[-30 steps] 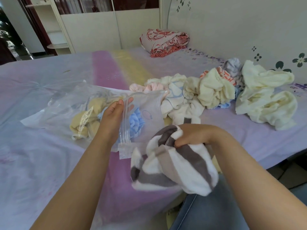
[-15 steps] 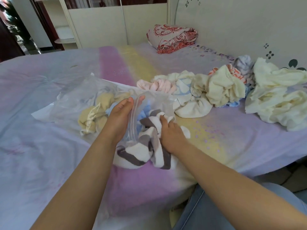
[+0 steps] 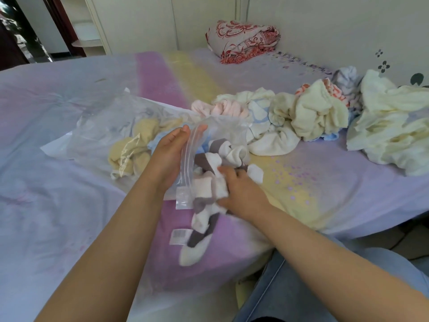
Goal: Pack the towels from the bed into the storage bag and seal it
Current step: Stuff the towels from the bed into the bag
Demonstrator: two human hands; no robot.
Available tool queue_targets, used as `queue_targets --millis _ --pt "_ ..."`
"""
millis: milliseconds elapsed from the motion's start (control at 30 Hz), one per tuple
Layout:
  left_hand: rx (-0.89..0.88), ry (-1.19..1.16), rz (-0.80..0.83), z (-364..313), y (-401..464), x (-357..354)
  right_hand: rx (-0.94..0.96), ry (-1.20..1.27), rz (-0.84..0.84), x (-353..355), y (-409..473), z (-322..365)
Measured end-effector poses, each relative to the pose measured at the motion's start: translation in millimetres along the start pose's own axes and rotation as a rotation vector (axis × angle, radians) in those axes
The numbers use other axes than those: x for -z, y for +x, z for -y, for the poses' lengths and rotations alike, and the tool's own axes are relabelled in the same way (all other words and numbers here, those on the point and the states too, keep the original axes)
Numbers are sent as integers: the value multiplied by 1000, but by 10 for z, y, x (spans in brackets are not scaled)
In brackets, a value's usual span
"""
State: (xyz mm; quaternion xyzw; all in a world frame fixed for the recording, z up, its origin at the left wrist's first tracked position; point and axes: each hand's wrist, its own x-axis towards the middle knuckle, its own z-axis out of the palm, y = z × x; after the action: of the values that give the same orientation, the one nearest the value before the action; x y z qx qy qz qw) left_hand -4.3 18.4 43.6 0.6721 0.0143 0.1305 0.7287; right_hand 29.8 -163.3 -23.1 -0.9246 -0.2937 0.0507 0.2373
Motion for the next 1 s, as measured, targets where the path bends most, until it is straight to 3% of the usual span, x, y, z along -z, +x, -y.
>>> queue_targets --millis 133,233,300,367,433,467,533,600,667,733,933,1000 --pt "20 -22 22 -48 -8 86 -226 460 -233 321 324 -189" --pt "25 -27 77 -74 -22 33 -256 553 -415 343 450 -31" --pt "19 -20 97 -75 -30 -36 -161 632 -313 187 469 195" --pt "6 9 103 -78 -33 -68 -46 659 52 41 452 369" --pt "-9 6 94 -88 -33 -42 1 625 355 51 409 382" --pt "-16 -9 79 -94 -27 -12 18 621 398 101 384 335" --pt "-18 -28 59 -99 -10 42 60 618 264 196 315 173" --pt "-12 -25 58 -93 4 69 91 418 122 231 211 14" --pt "-10 -13 82 -88 6 57 102 80 113 181 146 -44" --pt "-4 -20 105 -89 -12 25 143 -74 141 48 194 -34" --pt "-5 -15 114 -204 -93 0 174 -248 70 -232 687 221" --pt "5 -10 57 -249 -106 -35 93 -88 48 -277 915 438"
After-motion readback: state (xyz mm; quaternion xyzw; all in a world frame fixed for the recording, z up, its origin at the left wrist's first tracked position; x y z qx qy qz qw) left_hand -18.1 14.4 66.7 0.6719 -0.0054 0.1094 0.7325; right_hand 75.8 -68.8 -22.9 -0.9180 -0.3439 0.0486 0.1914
